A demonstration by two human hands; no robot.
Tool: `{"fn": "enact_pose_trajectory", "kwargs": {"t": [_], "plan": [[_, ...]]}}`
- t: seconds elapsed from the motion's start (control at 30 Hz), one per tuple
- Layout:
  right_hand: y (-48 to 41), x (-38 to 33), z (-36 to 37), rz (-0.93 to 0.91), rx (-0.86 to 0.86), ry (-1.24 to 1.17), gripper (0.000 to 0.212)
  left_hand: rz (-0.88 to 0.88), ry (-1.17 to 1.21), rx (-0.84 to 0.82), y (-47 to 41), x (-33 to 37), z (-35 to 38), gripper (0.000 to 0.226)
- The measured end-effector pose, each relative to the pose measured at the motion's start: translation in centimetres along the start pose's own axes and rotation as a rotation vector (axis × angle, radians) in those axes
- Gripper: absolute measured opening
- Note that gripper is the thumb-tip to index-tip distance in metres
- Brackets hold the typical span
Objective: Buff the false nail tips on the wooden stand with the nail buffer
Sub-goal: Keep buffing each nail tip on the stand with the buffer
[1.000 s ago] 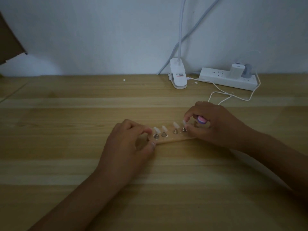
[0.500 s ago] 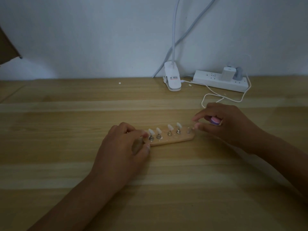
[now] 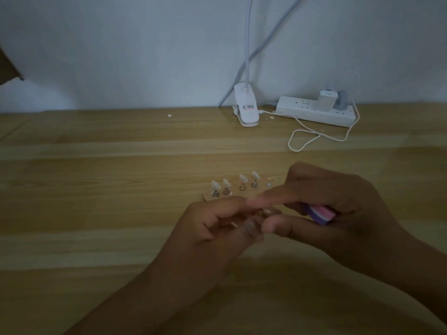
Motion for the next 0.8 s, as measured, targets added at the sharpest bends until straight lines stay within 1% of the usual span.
{"fn": "enact_pose_trajectory", "kwargs": {"t": [0.1,0.17,0.23,0.33,0.37,0.43,0.47,0.5,0.57,0.63,0.67,0.73,0.8], "plan": [[0.2,-0.3,0.1,-0.012,0.016,-0.013,0.037,0.017,0.053,-0.017,0.0,0.0,0.3,0.007],[0.3,-0.3,0.1,-0.015,0.035,-0.027,0.035,0.037,0.038,-0.017,0.0,0.1,0.4,0.009],[0.4,-0.2,0.2,-0.017,0.047,-0.034,0.037,0.039,0.022,0.008,0.0,0.1,0.1,0.012],[1.1,0.4,0.3,0.0,0.028,-0.086,0.038,0.031,-0.012,0.033,0.0,-0.1,-0.2,0.017],[1.4,1.1,0.3,0.03,0.011,-0.145,0.039,0.03,-0.045,0.037,0.1,-0.2,-0.2,0.019],[1.8,3.5,0.9,0.17,-0.004,-0.335,0.045,0.036,-0.137,0.042,0.2,-0.2,-0.4,0.02],[2.0,4.6,1.2,0.235,0.001,-0.389,0.047,0.044,-0.179,0.044,0.3,-0.1,-0.5,0.019],[2.2,5.5,1.4,0.28,0.015,-0.404,0.044,0.054,-0.21,0.045,0.4,0.0,-0.5,0.018],[2.9,5.8,1.8,0.289,0.025,-0.351,0.03,0.064,-0.246,0.053,0.4,0.1,-0.5,0.017],[3.2,4.8,2.1,0.222,0.004,-0.271,0.014,0.06,-0.271,0.06,0.3,0.1,-0.5,0.017],[3.2,4.0,2.0,0.169,0.007,-0.218,0.014,0.066,-0.289,0.063,0.3,0.2,-0.4,0.017],[2.8,2.6,1.6,0.072,0.042,-0.121,0.023,0.078,-0.32,0.07,0.2,0.3,-0.5,0.013],[2.5,1.9,1.3,0.033,0.086,-0.048,0.027,0.095,-0.35,0.07,0.2,0.5,-0.5,0.015]]}}
Point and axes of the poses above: each hand's wrist, its own y-axis away from the middle knuckle, its own z-axis out of the palm, x = y × z, the point moved 10 cm from there along -y, towards the middle knuckle, and after that the axes turned 5 degrees about y, right-handed, at the moved point
